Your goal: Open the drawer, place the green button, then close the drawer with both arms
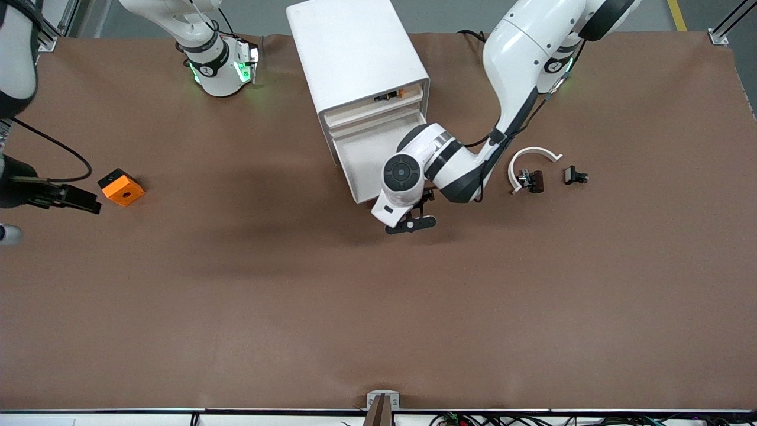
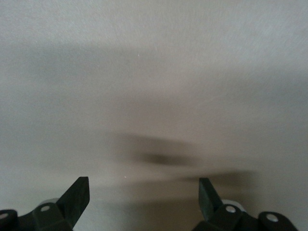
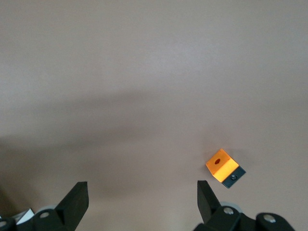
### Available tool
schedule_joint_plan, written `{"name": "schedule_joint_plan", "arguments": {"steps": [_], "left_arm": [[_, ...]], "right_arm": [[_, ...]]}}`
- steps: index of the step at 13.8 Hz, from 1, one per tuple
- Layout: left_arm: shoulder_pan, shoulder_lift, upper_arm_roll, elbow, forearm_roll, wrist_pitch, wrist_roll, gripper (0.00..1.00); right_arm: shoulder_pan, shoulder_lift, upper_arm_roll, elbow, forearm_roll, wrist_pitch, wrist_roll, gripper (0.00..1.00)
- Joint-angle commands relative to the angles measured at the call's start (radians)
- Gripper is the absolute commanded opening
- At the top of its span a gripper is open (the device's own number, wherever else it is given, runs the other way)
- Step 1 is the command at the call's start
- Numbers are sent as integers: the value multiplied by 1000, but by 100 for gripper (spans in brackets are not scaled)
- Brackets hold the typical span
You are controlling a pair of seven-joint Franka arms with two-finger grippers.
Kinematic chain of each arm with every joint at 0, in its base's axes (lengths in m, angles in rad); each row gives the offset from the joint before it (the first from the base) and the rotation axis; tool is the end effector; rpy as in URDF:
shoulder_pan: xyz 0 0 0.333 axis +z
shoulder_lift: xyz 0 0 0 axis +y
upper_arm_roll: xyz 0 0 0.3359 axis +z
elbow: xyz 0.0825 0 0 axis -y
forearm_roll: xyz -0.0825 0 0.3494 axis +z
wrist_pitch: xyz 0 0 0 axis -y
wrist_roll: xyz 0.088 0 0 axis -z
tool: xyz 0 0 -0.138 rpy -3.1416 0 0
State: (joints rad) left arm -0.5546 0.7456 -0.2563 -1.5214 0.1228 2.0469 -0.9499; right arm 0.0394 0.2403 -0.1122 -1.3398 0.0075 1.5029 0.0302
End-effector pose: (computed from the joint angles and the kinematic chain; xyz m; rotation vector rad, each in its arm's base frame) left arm 0.4845 -0.4594 0.2206 -3.0220 -0.1820 0.2765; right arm 0.5861 -0.0333 0.5752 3.1177 -0.1569 -0.1188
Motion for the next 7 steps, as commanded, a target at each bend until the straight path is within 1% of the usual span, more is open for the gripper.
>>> {"name": "schedule_joint_plan", "arguments": {"steps": [1, 3, 7], "left_arm": [[-22, -17, -1, -63, 43, 76, -13, 100], [-25, -18, -17, -66, 38, 104, -20, 100], [-10, -32, -81, -66, 28, 105, -52, 100]], "right_arm": [[-26, -39, 19, -25, -21, -9, -61, 100], [-62, -45, 22, -62, -37, -7, -64, 100], [-58, -41, 28, -76, -32, 16, -64, 100]]}}
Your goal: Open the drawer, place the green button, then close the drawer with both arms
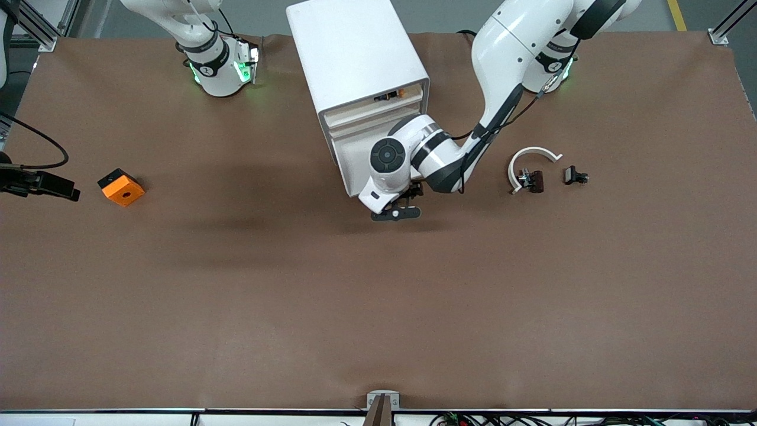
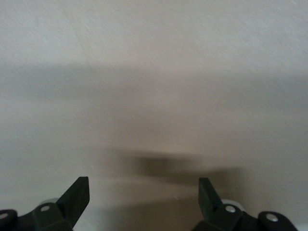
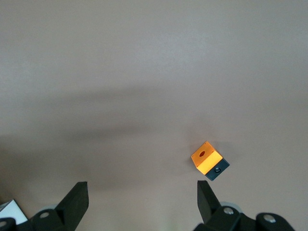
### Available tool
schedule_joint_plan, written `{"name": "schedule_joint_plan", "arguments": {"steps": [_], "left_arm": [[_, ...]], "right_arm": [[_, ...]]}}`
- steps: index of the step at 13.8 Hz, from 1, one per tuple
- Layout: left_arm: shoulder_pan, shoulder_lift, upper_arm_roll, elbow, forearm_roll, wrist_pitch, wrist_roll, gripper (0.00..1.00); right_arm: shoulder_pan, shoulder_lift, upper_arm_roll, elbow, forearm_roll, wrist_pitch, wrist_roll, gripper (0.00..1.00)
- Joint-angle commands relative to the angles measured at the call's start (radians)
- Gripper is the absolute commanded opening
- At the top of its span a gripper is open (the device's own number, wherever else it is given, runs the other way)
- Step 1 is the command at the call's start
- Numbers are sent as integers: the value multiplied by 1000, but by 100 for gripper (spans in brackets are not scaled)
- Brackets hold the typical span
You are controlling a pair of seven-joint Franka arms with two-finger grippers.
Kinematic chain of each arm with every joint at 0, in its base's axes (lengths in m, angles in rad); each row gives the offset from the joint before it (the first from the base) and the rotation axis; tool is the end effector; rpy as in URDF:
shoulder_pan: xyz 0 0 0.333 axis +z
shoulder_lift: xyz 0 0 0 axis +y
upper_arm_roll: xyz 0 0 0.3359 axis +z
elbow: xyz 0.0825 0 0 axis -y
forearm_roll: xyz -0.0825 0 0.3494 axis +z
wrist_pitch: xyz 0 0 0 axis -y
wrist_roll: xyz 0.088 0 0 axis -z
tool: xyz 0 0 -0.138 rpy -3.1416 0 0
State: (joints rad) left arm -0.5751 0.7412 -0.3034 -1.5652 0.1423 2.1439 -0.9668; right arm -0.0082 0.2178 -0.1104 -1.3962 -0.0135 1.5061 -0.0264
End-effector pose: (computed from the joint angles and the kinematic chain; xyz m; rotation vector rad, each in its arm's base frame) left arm 0.4558 -0.4911 0.2178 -3.0871 -0.1012 0.2332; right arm 0.5746 -0.0634 0.5645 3.1041 -0.1414 -0.1695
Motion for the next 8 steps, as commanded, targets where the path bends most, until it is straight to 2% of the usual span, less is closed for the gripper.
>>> {"name": "schedule_joint_plan", "arguments": {"steps": [1, 6, 8], "left_arm": [[12, -29, -46, -21, 8, 8, -52, 100], [14, -28, -101, -21, 5, 4, -104, 100], [12, -28, -108, -21, -30, 4, -107, 100]], "right_arm": [[-3, -18, 26, -20, -11, 20, -7, 100], [-1, -18, 26, -21, -7, 48, -6, 100], [-6, -18, 26, -21, -6, 49, -6, 100]]}}
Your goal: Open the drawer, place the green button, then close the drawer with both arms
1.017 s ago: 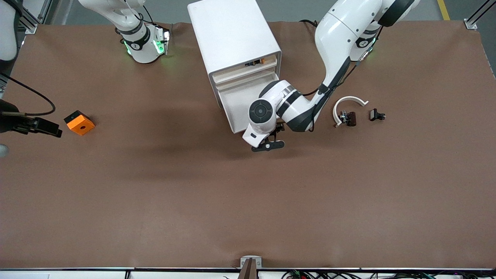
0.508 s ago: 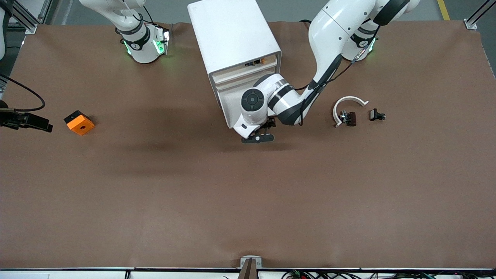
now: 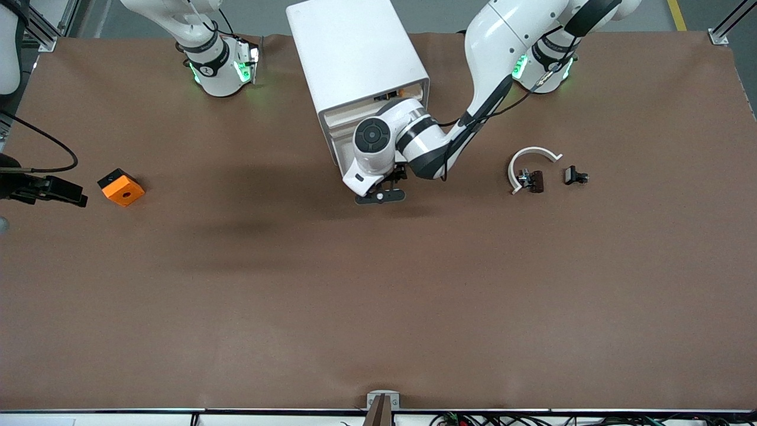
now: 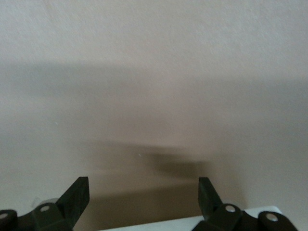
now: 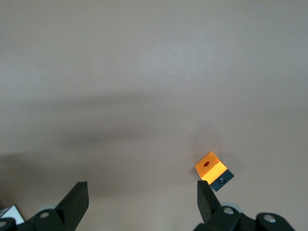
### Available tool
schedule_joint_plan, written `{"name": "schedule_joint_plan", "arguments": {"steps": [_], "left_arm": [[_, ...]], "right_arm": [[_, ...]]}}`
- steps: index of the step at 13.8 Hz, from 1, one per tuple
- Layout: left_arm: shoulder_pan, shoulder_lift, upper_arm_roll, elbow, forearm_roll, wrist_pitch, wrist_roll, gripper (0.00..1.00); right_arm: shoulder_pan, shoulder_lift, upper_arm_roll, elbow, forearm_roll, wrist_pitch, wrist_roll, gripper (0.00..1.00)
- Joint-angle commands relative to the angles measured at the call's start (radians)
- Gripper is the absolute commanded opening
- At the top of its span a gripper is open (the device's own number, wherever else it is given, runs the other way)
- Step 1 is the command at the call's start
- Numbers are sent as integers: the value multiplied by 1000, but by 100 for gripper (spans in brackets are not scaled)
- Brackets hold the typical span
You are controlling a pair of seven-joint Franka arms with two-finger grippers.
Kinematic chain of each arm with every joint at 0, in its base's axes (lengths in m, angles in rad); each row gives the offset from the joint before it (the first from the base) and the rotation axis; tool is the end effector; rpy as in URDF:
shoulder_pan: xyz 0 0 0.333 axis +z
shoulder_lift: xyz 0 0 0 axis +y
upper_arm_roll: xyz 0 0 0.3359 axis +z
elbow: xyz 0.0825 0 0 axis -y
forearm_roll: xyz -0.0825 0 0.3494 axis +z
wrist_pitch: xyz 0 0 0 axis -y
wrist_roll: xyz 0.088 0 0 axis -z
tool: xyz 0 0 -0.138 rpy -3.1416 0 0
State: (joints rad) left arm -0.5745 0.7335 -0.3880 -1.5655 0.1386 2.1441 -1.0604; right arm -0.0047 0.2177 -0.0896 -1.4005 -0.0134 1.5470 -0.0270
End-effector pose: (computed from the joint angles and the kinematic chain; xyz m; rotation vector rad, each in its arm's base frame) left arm 0.4214 -0.5241 0.2334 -3.1212 -0.1480 0.2787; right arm 0.5815 -0.0511 0.5656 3.1094 -0.1022 -0.1123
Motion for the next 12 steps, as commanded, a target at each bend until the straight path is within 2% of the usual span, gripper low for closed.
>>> {"name": "schedule_joint_plan", "arguments": {"steps": [1, 4, 12], "left_arm": [[13, -22, -32, -21, -40, 2, -13, 100], [13, -20, -54, -22, -57, -7, -23, 100], [12, -19, -61, -16, -290, -7, -52, 100]], "right_arm": [[-9, -17, 5, -17, -6, 8, -5, 100], [-17, -18, -1, -15, -6, -1, -2, 100], [-24, -20, -2, 20, -11, -7, 9, 100]]}}
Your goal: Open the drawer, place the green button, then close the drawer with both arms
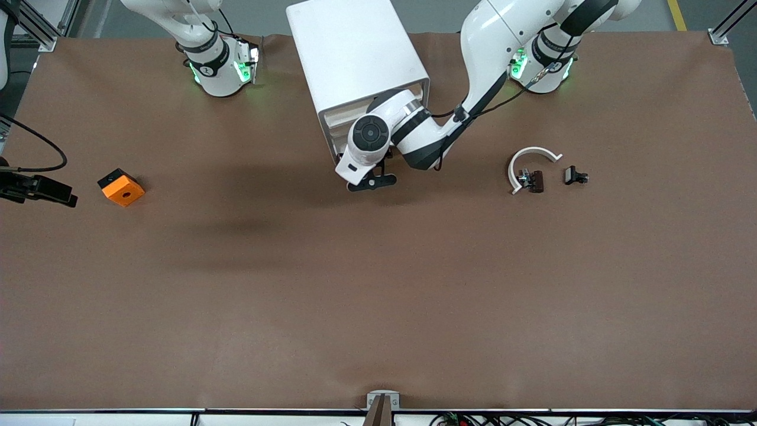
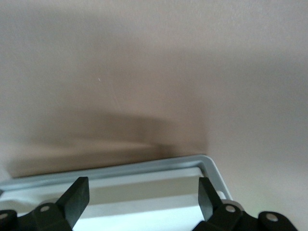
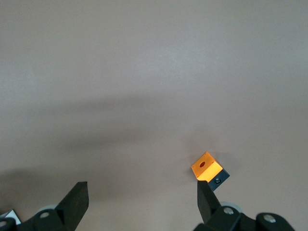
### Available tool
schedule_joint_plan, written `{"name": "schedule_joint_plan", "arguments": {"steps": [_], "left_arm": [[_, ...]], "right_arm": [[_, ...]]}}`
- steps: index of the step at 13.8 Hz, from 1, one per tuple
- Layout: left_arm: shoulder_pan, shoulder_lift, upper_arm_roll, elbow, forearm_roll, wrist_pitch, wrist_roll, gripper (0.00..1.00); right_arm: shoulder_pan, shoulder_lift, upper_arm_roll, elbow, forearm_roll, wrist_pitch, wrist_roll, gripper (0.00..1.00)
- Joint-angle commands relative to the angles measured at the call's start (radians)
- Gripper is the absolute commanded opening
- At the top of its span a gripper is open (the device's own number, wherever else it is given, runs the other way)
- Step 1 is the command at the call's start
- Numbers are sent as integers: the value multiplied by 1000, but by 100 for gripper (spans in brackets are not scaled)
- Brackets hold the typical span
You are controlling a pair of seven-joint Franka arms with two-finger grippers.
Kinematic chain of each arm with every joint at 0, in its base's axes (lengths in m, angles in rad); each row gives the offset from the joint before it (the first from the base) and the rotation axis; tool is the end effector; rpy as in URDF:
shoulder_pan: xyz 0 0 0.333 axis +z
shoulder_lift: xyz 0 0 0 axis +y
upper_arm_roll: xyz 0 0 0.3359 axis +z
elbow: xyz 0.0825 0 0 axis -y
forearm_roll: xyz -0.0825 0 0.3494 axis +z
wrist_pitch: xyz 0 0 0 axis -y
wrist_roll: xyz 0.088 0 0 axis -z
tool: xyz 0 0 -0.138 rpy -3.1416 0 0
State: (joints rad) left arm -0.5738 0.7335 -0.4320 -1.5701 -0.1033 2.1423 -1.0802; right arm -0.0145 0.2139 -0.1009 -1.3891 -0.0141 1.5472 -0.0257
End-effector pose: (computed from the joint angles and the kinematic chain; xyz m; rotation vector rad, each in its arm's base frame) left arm 0.3888 -0.5483 0.2425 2.9717 0.3302 -0.5662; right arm 0.5803 -0.0628 0.5729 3.1057 -0.1367 -0.0887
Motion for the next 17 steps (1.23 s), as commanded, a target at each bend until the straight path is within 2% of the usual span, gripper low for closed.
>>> {"name": "schedule_joint_plan", "arguments": {"steps": [1, 7, 11, 15, 17], "left_arm": [[11, -19, -19, -11, -67, -5, -56, 100], [8, -8, -19, -13, -114, -4, -171, 100], [23, -19, -21, -5, -116, -5, -251, 100], [68, -9, -21, -10, -116, -5, -250, 100], [65, -6, -21, -14, -115, -5, -251, 100]], "right_arm": [[-18, -19, 7, 13, -4, -7, 4, 100], [-25, -44, 10, 45, -13, -29, 6, 100], [-27, -143, 13, -34, 8, -7, 3, 100], [-27, -177, 12, -41, 19, -56, -7, 100], [-32, -224, 9, -98, 19, -59, -5, 100]]}}
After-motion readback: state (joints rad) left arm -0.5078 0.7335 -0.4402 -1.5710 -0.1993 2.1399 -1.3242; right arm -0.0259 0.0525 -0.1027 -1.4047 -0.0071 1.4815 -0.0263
